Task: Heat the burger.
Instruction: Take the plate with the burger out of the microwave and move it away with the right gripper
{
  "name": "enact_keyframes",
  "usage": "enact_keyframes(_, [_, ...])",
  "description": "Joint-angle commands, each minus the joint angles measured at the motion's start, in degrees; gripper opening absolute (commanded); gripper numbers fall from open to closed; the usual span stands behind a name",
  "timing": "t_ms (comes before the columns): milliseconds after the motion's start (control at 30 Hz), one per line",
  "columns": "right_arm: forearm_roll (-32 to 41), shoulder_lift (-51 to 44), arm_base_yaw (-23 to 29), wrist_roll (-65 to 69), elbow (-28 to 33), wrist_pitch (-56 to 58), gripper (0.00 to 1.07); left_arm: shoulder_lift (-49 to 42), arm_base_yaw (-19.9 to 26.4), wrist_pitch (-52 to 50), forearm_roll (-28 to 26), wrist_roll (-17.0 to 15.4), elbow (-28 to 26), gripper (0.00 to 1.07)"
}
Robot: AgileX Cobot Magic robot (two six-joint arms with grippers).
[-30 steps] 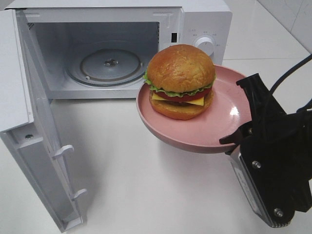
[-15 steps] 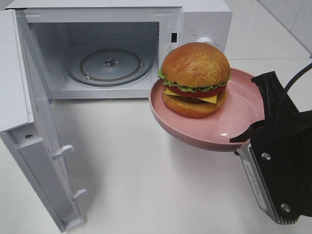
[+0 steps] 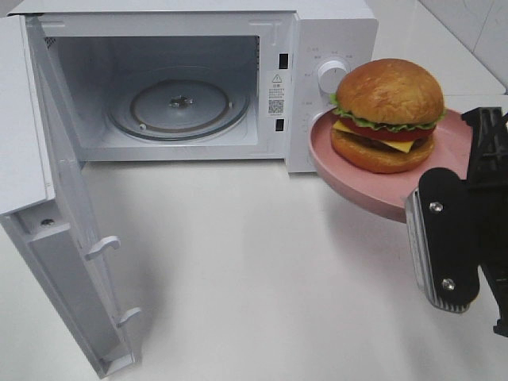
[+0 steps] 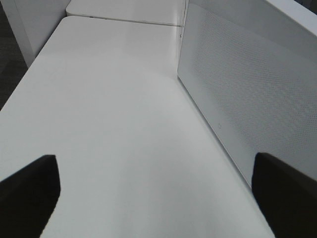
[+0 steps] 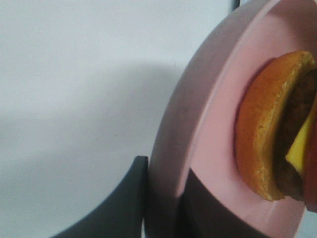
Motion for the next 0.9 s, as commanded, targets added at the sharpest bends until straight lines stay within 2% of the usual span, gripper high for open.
enact_keyframes(33, [-9.1,-0.9,-0.1,11.1,-0.5,1.5,0.00,-0.2,0.2,-0.5,-0.1,-0.2,0.1,0.98])
enact_keyframes(67, [-9.1,-0.9,-0.1,11.1,-0.5,1.5,0.00,-0.2,0.2,-0.5,-0.1,-0.2,0.1,0.98])
enact_keyframes(133, [-13.8,-0.9,-0.1,20.0,-0.5,5.0,0.00,-0.2,0.2,-0.5,-0.1,-0.2,0.1,0.98])
enact_keyframes(400, [-18.3,-0.9,-0.1,34.1,-0.5,12.7,0.00,-0.2,0.2,-0.5,-0.1,-0.2,0.1,0.98])
enact_keyframes(900, [-18.8,0.5,-0.1,52.5,-0.6,30.7,0.00,-0.2,0.2,-0.5,-0.1,-0.2,0.1,0.98])
